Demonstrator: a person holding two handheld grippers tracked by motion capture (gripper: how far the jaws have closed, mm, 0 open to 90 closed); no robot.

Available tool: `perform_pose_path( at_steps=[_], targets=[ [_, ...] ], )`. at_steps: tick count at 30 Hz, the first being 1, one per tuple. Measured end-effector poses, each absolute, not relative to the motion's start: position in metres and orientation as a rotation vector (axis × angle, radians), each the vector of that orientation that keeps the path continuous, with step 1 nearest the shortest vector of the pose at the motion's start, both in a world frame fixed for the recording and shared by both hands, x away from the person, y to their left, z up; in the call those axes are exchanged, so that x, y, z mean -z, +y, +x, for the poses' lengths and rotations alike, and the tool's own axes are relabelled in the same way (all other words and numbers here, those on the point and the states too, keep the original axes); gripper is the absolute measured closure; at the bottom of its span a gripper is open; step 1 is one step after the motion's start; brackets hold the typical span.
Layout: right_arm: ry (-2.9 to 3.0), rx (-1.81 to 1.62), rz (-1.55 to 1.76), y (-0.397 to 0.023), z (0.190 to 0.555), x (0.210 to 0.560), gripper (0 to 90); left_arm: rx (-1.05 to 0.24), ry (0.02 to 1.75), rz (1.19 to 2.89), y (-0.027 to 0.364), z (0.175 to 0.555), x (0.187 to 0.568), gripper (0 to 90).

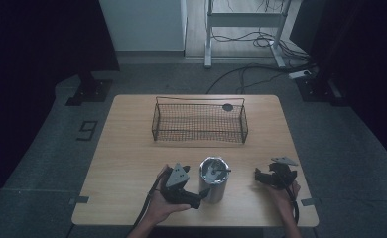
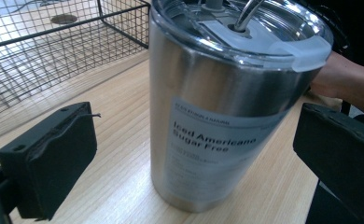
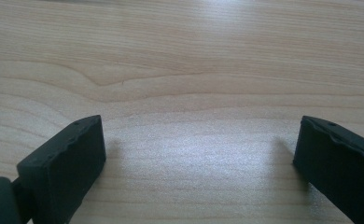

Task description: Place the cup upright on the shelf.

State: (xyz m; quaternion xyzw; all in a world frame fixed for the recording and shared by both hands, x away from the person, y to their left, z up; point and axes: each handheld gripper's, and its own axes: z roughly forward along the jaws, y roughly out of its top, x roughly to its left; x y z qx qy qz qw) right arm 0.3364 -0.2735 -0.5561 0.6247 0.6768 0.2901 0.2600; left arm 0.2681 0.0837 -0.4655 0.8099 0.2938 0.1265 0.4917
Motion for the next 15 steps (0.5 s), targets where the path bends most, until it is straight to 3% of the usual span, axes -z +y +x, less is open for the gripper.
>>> perform_pose_path(
  at_steps=[15],
  targets=[
    [1.833, -0.786, 1.692, -0.274, 0.336, 0.556, 1.8, -0.266, 0.686, 2.006, 0.052, 0.277, 0.474, 0.0]
  ],
)
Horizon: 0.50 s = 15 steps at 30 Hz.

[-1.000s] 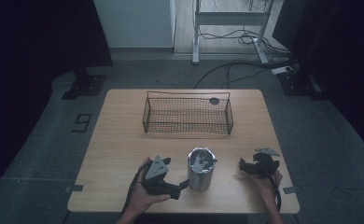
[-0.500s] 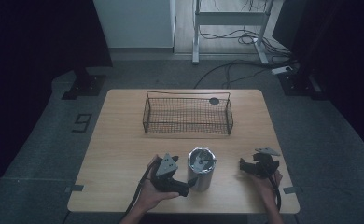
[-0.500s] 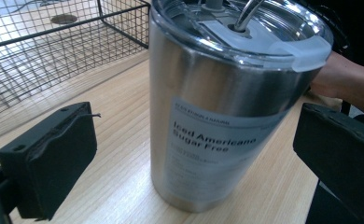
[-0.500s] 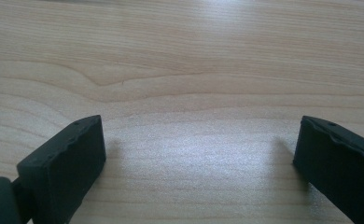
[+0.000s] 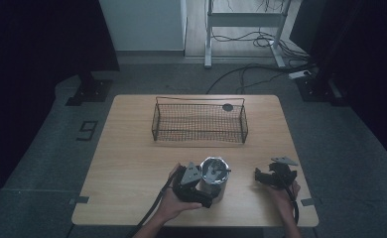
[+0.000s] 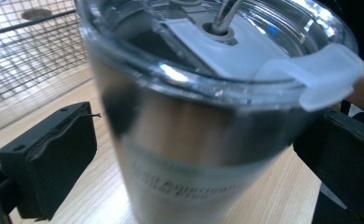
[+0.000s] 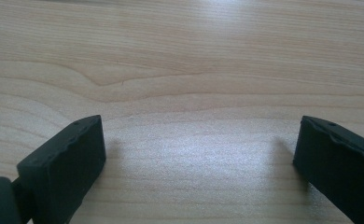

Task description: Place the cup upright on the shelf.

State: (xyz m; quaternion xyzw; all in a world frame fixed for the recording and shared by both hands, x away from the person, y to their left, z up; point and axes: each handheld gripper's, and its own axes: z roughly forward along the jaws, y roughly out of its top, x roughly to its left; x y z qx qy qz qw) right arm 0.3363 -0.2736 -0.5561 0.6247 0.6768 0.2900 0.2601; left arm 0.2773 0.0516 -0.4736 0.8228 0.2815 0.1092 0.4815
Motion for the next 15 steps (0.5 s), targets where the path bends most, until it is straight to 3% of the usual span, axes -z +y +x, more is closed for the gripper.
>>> perform_pose_path(
  at_steps=[15],
  targets=[
    [1.833, -0.785, 1.692, -0.2736, 0.3363, 0.5561, 1.8, -0.297, 0.676, 2.008, 0.0438, 0.2813, 0.4798, 3.3]
  ],
)
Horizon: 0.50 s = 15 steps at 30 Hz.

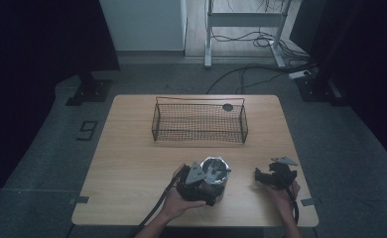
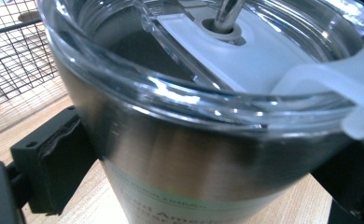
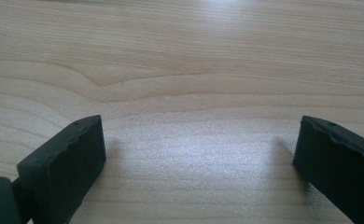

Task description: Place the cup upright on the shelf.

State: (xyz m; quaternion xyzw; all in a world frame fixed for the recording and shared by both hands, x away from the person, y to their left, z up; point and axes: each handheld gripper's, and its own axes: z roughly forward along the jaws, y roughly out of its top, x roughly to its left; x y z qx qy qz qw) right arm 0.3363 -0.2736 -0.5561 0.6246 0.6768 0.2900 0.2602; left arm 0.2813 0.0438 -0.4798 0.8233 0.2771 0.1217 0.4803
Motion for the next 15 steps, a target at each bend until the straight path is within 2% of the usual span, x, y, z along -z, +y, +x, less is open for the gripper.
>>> perform_pose_path(
  at_steps=[15],
  targets=[
    [1.831, -0.785, 1.693, -0.2737, 0.3363, 0.556, 2.1, -0.316, 0.655, 2.008, 0.0458, 0.2802, 0.4786, 3.9]
  ],
)
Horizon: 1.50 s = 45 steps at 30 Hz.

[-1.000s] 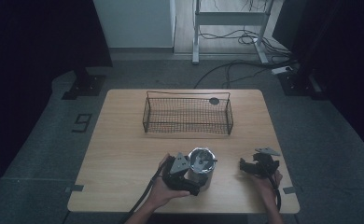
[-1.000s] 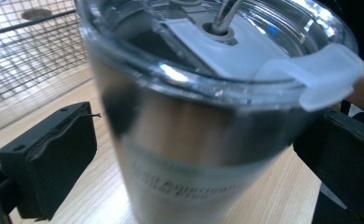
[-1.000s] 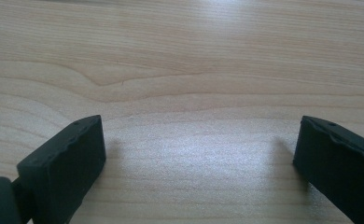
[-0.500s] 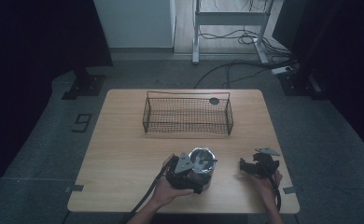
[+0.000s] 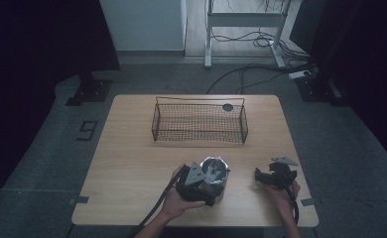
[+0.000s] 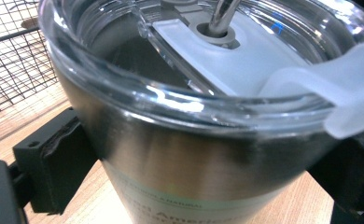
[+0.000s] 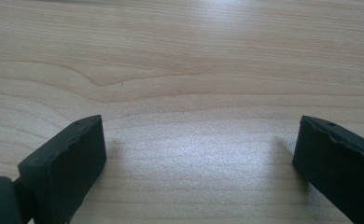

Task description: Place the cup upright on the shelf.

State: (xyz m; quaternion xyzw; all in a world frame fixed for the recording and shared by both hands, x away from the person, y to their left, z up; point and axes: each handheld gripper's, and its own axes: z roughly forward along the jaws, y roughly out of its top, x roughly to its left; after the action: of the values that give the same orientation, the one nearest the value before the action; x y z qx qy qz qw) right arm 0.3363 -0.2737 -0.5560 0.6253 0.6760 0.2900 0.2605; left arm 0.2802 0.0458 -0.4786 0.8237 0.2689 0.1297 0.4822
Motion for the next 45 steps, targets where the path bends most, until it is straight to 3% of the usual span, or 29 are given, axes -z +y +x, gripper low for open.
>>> perform_pose_path(
  at_steps=[45],
  targets=[
    [1.819, -0.787, 1.699, -0.274, 0.336, 0.556, 2.9, -0.368, 0.686, 1.908, 0.082, 0.303, 0.442, 4.1]
  ],
)
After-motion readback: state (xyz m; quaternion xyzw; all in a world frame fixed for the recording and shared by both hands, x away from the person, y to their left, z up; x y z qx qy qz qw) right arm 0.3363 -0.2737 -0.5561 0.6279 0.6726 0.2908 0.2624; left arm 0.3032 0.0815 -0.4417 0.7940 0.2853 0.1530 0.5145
